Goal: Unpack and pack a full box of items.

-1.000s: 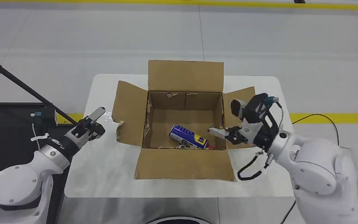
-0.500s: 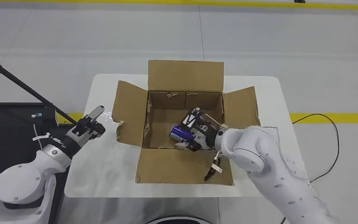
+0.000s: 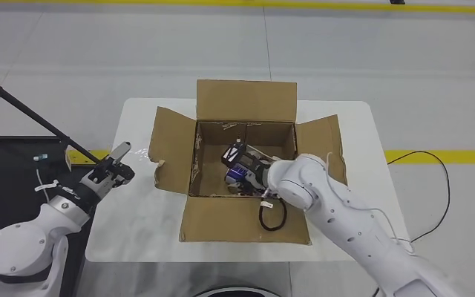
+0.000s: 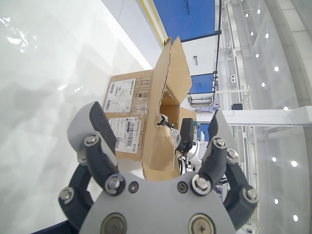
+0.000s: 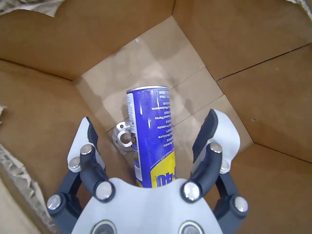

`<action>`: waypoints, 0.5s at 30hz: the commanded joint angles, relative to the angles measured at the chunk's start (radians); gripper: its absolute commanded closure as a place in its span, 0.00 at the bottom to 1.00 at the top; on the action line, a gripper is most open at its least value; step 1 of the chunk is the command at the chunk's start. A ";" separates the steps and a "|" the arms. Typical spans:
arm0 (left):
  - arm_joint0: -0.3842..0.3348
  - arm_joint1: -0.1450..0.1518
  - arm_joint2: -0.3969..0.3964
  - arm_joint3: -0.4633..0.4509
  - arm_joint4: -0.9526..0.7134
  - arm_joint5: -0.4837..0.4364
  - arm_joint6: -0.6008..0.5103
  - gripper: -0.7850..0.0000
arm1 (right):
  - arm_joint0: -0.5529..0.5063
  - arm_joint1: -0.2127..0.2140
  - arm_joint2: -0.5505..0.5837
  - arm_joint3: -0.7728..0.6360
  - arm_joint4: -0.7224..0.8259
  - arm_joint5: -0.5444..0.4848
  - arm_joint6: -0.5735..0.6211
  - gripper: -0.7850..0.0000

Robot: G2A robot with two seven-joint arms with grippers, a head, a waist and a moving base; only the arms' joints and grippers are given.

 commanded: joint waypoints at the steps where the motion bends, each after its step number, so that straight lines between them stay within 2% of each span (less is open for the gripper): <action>1: 0.002 0.000 -0.002 0.002 -0.004 -0.003 0.001 0.00 | 0.014 -0.007 -0.010 0.015 0.022 -0.015 0.030 0.00; 9: 0.005 0.002 -0.012 0.011 -0.019 -0.014 0.002 0.00 | 0.063 -0.038 -0.071 0.089 -0.011 -0.012 0.112 0.00; 11: 0.008 0.003 -0.018 0.014 -0.024 -0.017 0.004 0.00 | 0.068 -0.046 -0.081 0.110 -0.004 -0.016 0.118 0.11; 15: 0.014 0.003 -0.028 0.016 -0.032 -0.022 0.005 0.00 | 0.081 -0.059 -0.089 0.147 0.012 -0.026 0.128 0.14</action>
